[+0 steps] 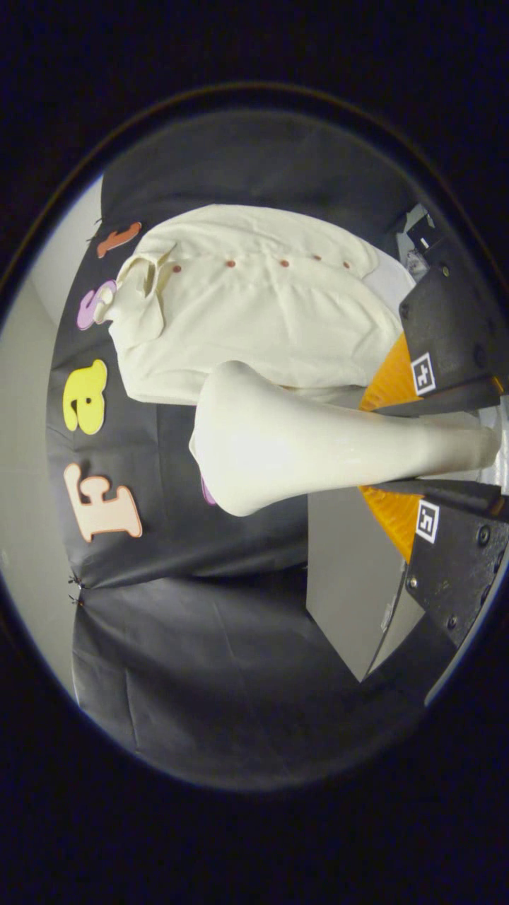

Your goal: Iron the clothes twice with a garment steamer, once on the left side and once on the right side.

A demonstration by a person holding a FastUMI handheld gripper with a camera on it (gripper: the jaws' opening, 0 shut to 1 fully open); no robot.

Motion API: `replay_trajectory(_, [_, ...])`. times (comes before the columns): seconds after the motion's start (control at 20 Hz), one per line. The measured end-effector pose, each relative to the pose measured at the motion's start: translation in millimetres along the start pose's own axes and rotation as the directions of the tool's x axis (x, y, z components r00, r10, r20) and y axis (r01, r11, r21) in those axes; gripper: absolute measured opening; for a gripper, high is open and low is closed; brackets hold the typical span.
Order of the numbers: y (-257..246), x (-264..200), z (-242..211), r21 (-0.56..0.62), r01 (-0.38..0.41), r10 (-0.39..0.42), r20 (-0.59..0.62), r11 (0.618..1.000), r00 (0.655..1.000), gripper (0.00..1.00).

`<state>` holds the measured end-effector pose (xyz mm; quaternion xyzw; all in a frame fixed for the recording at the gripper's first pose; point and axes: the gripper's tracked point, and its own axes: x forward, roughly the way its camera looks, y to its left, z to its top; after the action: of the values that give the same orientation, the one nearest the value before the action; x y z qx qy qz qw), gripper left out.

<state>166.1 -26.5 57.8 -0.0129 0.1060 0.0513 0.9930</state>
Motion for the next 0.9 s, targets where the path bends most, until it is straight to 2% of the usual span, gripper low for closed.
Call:
replay_trajectory(0.35, [-66.6, -14.2, 46.9, 0.043, 0.072, -0.075, 0.089, 0.997, 0.993, 0.4])
replay_trajectory(0.55, [-95.0, 4.5, 65.5, 0.026, 0.074, -0.076, 0.112, 0.997, 0.991, 0.4])
replay_trajectory(0.9, [-143.7, 64.1, 92.0, 0.016, 0.088, -0.089, 0.139, 0.996, 0.986, 0.4])
